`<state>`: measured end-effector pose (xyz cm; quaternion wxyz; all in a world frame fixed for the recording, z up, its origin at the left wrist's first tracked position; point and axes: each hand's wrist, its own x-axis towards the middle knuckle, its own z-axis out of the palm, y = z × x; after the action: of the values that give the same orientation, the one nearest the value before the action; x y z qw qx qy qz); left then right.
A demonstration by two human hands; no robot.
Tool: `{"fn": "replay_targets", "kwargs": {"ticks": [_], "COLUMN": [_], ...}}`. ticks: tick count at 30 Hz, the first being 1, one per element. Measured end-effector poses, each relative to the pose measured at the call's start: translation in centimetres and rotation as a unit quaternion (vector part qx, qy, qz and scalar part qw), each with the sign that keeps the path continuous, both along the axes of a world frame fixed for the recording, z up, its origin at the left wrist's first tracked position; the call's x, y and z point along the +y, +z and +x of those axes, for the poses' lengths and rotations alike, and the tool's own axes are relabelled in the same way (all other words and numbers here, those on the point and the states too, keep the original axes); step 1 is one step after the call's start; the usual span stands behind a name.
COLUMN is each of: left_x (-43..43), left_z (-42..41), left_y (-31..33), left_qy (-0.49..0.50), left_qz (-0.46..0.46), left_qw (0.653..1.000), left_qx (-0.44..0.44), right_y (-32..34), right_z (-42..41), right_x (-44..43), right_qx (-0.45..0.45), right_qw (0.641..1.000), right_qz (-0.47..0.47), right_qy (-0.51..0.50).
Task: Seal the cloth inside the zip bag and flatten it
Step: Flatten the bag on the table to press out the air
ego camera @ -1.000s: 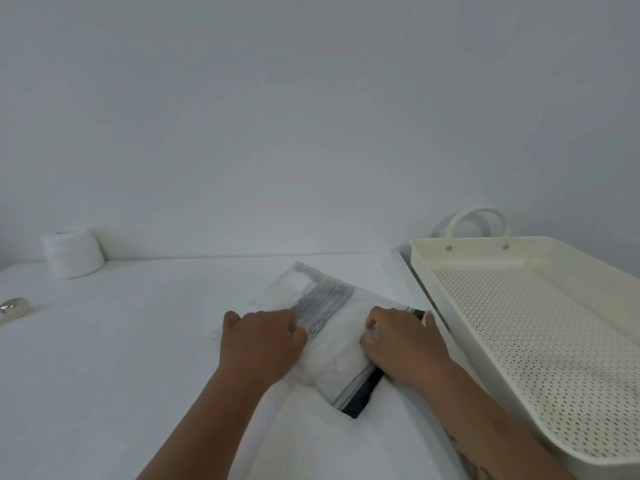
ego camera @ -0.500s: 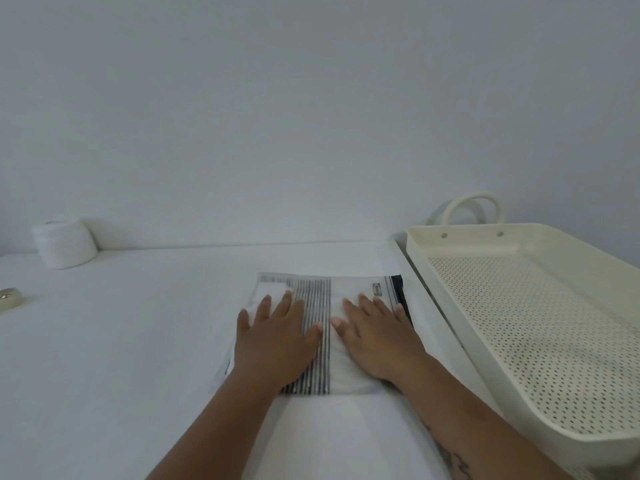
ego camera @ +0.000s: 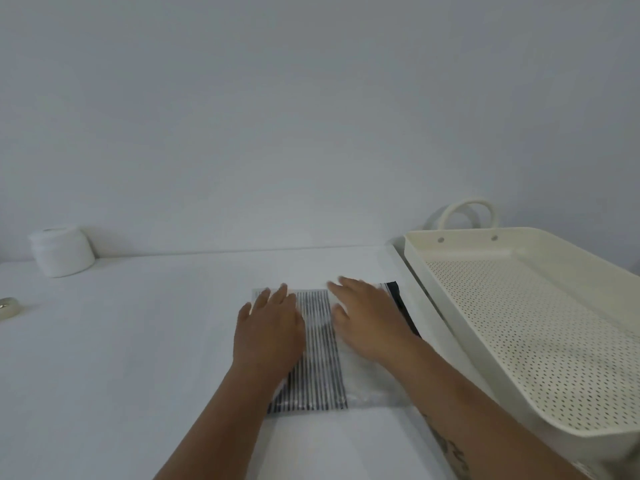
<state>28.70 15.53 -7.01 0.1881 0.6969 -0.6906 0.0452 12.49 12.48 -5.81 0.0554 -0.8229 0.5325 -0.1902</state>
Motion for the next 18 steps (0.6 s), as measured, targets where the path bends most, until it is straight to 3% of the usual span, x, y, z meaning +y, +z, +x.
{"fn": "replay_targets", "kwargs": {"ticks": [3, 7, 13, 18], "left_x": [-0.3, -0.2, -0.7, -0.6], "left_z": [-0.2, 0.1, 0.1, 0.2], "left_y": [-0.8, -0.7, -0.9, -0.9], "left_qy": [-0.015, -0.027, -0.015, -0.016], "left_qz": [0.073, 0.098, 0.123, 0.131], "left_qw": [0.997, 0.994, 0.991, 0.99], "left_qx": [-0.033, -0.049, -0.059, -0.046], "right_y": [0.0, -0.8, -3.7, -3.8], "right_z": [3.5, 5.9, 4.9, 3.3], "right_x": [-1.3, -2.6, -3.1, -3.7], "right_qx": [0.014, 0.019, 0.072, 0.088], "right_qw": [0.998, 0.994, 0.995, 0.992], "right_qz": [0.058, 0.105, 0.064, 0.088], "right_qy": [0.028, 0.038, 0.033, -0.006]}}
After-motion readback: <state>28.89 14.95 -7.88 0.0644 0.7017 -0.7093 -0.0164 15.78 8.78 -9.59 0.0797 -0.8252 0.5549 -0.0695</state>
